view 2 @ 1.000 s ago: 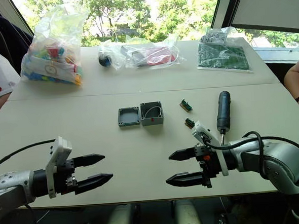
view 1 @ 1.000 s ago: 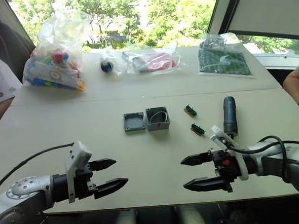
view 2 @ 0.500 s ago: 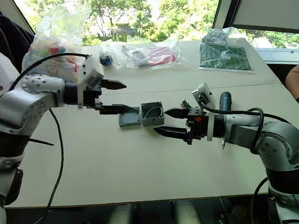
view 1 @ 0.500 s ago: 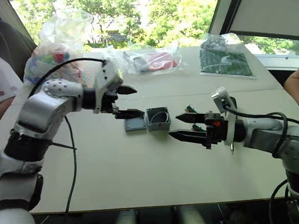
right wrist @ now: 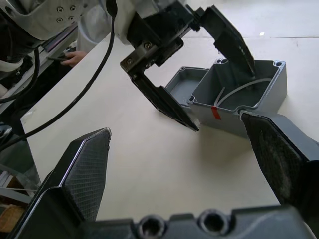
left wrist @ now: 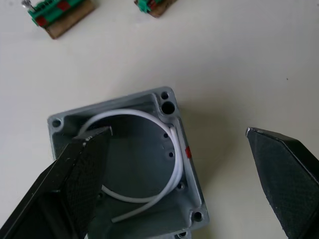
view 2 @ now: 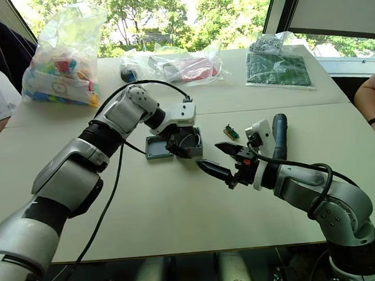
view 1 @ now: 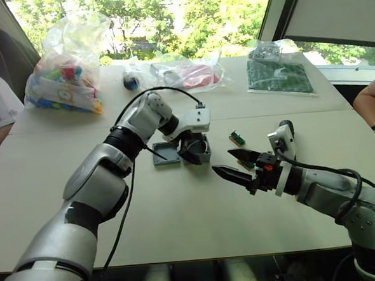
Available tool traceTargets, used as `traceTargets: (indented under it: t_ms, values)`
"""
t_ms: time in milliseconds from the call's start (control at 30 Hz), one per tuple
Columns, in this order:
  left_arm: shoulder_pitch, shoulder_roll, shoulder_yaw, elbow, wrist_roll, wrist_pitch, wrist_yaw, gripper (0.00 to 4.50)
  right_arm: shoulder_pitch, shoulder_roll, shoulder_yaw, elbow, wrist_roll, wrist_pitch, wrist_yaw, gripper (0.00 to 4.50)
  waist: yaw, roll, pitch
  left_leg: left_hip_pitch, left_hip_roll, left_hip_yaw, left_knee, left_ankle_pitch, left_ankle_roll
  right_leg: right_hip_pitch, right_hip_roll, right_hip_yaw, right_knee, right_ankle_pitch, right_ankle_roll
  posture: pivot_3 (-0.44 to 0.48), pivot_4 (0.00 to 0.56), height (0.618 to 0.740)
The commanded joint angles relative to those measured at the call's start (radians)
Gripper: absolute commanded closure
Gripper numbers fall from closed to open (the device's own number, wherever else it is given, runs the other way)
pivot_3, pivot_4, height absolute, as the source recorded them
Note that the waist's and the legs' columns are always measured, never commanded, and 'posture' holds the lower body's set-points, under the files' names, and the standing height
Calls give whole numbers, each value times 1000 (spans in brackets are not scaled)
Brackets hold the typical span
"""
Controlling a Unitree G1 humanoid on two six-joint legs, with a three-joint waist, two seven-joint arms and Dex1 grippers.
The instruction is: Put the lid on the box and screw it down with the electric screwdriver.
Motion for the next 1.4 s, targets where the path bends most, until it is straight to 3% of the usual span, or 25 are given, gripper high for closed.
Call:
traceTargets:
  t_ms: [33, 367, 433, 533, 667, 800, 1000, 1067, 1167, 1300, 1400]
  values:
    - [-34, -24, 29, 69, 58, -69, -5, 68, 22, 11, -31, -59, 24, -20, -38, 0, 0, 0, 0, 0, 0, 0, 1, 0, 0, 0, 0, 0, 0, 0, 0, 0, 150, 740]
    - [-62, -87, 88, 160, 125, -122, -14, 68, 47, 21, -27, -76, 22, -43, -87, 0, 1, 0, 0, -1, 0, 0, 3, 0, 0, 1, 0, 0, 0, 0, 0, 0, 150, 740]
    - [-63, -97, 100, 166, 133, -125, -11, 442, 49, 21, -22, -74, 20, -46, -89, 0, 0, 0, 0, -1, 0, 0, 3, 0, 0, 1, 0, 0, 1, 0, 0, 0, 150, 740]
    - [-60, -107, 112, 174, 148, -130, -13, 1332, 51, 21, -17, -72, 17, -51, -90, 0, -1, 0, 0, 0, 0, 0, 3, 0, 0, 1, 0, 0, 1, 0, 0, 0, 150, 740]
    - [-42, -109, 113, 177, 169, -154, -23, 3065, 51, 26, -13, -67, 10, -61, -91, 0, -1, 0, 0, 0, 0, 0, 3, 0, 0, 1, 0, 0, 1, 0, 0, 0, 150, 740]
    - [-32, -109, 119, 176, 181, -174, -22, 4428, 50, 30, -8, -63, 9, -69, -96, 0, 1, 0, 0, 0, 0, 0, 3, 0, 0, 1, 0, 0, 1, 0, 0, 0, 150, 740]
    - [-17, -106, 164, 153, 163, -189, -33, 4428, 75, 25, -1, -68, 11, -67, -85, 0, 1, 0, 0, 0, 0, 0, 3, 0, 0, 1, 0, 0, 1, 0, 0, 0, 150, 740]
    - [-8, -78, 180, 102, 135, -254, -113, 4428, 106, -11, -7, -85, 30, -45, -54, 0, 1, 0, 0, 0, 0, 0, 3, 0, 0, 1, 0, 0, 1, 0, 0, 0, 150, 740]
    - [20, 19, 71, -23, 34, -387, -196, 4428, 165, -99, -30, -112, 84, 1, 15, 0, -3, 0, 0, 0, 0, 0, 2, 0, 0, 1, 0, 0, 1, 0, 0, 0, 150, 740]
    - [54, 155, -135, -216, -182, -400, -199, 4428, 181, -146, -24, -85, 34, -25, 41, 0, -1, 0, 0, 2, 1, 0, 1, 0, 0, 1, 0, 1, 2, 0, 0, 0, 150, 740]
    - [67, 161, -162, -228, -216, -471, -199, 4428, 156, -126, -10, -80, 27, -36, 26, 0, 4, 0, 0, 4, 1, 0, 3, 0, 0, 4, 0, 1, 2, 0, -1, 0, 150, 740]
